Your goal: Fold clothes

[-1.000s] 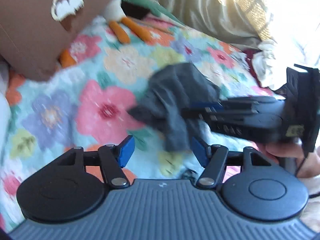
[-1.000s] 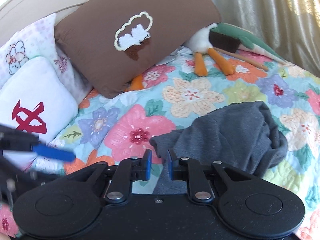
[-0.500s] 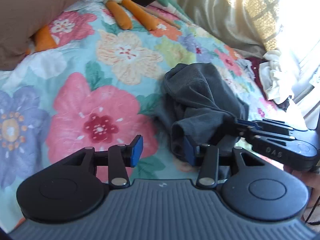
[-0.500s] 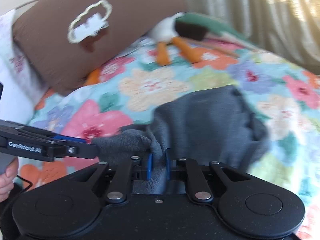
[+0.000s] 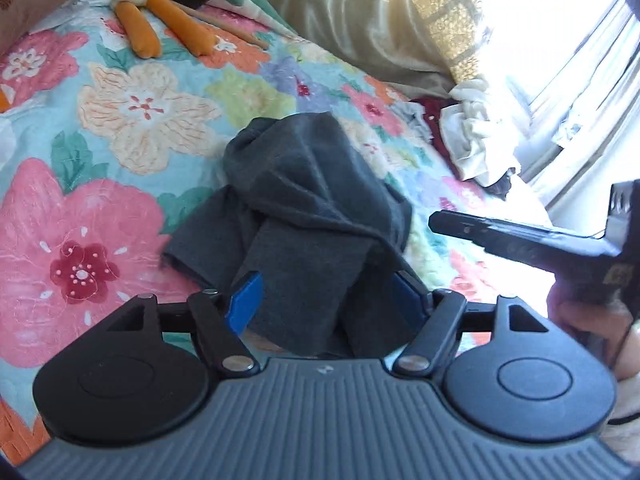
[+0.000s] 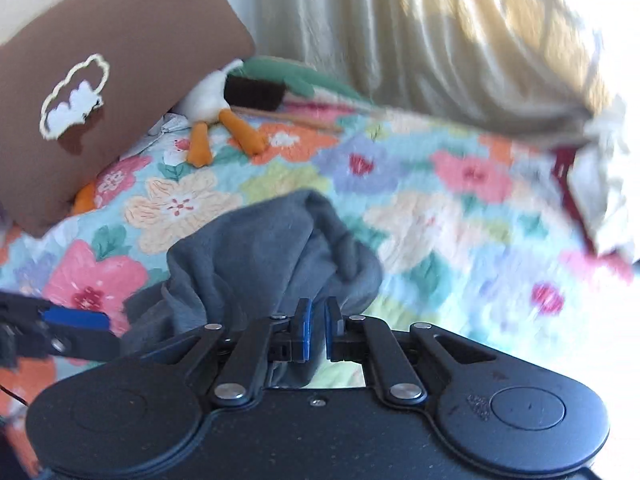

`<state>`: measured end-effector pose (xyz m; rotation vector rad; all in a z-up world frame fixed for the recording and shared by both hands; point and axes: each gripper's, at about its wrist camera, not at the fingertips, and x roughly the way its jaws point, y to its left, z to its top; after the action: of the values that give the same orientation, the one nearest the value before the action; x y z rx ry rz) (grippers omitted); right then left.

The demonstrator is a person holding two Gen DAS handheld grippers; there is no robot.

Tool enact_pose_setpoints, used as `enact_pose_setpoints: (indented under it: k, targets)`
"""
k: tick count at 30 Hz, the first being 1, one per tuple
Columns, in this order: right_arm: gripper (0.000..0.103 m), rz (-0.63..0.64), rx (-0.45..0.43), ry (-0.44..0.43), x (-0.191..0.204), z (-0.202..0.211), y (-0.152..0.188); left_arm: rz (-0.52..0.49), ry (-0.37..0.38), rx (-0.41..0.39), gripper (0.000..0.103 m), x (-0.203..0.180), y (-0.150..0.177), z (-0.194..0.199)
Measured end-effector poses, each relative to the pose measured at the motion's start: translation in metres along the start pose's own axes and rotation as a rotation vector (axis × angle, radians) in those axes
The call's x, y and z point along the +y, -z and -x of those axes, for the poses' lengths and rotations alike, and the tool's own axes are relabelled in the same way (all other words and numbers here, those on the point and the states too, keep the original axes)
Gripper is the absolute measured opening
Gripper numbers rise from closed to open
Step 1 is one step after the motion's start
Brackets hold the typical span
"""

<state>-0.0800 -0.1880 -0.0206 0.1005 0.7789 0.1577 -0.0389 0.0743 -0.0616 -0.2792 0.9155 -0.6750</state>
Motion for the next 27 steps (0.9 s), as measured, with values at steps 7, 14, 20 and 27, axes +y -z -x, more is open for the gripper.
enact_pose_setpoints:
  k: [7,14,20,27]
  targets:
    - [0.053,-0.015,-0.006,-0.296,0.02,-0.022,0.011,0.129,-0.072,0.0,0.02,0.019,0.009,-0.024]
    - [0.064,0.158,0.028,-0.248,0.059,-0.024,0.023,0.095,-0.114,-0.134,0.013,0.01,0.003,0.008]
    - [0.002,0.156,0.024,-0.254,0.054,-0.025,0.023,0.06,-0.157,-0.229,0.012,0.002,-0.002,0.032]
    - [0.002,0.251,-0.094,-0.164,0.065,0.021,0.007,-0.02,-0.193,-0.293,0.01,-0.02,-0.019,0.082]
